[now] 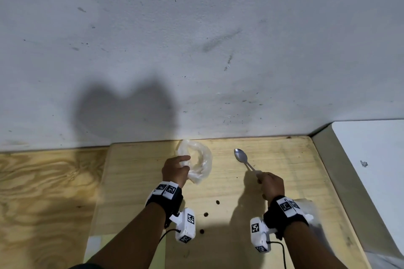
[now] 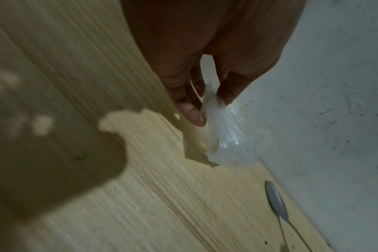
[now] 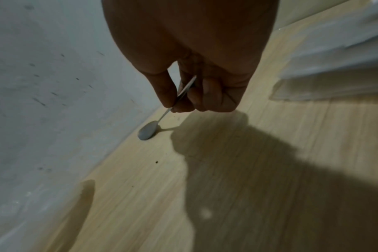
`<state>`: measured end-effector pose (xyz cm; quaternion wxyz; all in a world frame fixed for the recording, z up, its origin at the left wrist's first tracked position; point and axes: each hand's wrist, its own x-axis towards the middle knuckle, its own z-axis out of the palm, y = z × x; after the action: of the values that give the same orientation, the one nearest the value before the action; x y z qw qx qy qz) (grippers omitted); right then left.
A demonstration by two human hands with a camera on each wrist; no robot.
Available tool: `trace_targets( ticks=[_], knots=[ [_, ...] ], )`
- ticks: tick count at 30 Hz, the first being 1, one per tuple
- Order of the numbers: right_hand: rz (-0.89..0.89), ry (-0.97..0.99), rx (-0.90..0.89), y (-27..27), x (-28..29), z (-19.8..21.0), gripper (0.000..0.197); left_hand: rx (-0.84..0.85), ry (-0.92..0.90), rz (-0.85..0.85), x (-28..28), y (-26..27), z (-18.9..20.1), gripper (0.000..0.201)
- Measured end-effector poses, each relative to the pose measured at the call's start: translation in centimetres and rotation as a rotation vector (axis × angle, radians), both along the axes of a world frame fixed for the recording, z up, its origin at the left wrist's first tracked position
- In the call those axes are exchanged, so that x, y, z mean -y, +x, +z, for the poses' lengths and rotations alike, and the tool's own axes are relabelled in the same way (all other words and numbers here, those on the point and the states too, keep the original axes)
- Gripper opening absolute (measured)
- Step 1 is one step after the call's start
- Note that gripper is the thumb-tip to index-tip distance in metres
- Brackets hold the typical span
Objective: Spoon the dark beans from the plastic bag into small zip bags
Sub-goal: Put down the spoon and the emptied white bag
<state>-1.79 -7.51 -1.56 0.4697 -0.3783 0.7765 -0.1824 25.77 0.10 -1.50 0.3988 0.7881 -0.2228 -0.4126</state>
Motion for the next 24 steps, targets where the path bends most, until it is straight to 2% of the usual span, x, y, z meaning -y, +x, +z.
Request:
trace_targets(
  ticks=[6, 12, 15, 18, 21, 24],
  knots=[
    [0.160, 0.014, -0.185, 1.1, 1.2, -0.2, 0.025, 0.048, 0.001, 0.014, 0.7, -0.8, -0.4, 0.036],
    [0.218, -0.118, -0.321, 1.7, 0.7, 0.8, 0.017, 0.054, -0.026, 0.061, 1.1, -1.0, -1.0, 0.034],
    [0.277, -0.116, -0.291, 1.5, 0.6, 1.0, 0.004, 0.079, -0.028, 0.042, 1.0, -1.2, -1.0, 0.033],
    [0.334, -0.104, -0.283, 0.5, 0.6, 1.0, 0.005, 0.080, -0.030, 0.035, 0.5, -1.4, -1.1, 0.032],
    [0.341, -0.175, -0.288, -1.4, 0.0, 0.3, 0.026, 0.064, -0.046, 0.034, -0.2, -1.7, -1.1, 0.032],
    [0.280, -0.259, -0.234, -3.2, -1.2, 0.6, 0.016, 0.053, -0.062, 0.033, -0.9, -2.0, -1.0, 0.032]
  ],
)
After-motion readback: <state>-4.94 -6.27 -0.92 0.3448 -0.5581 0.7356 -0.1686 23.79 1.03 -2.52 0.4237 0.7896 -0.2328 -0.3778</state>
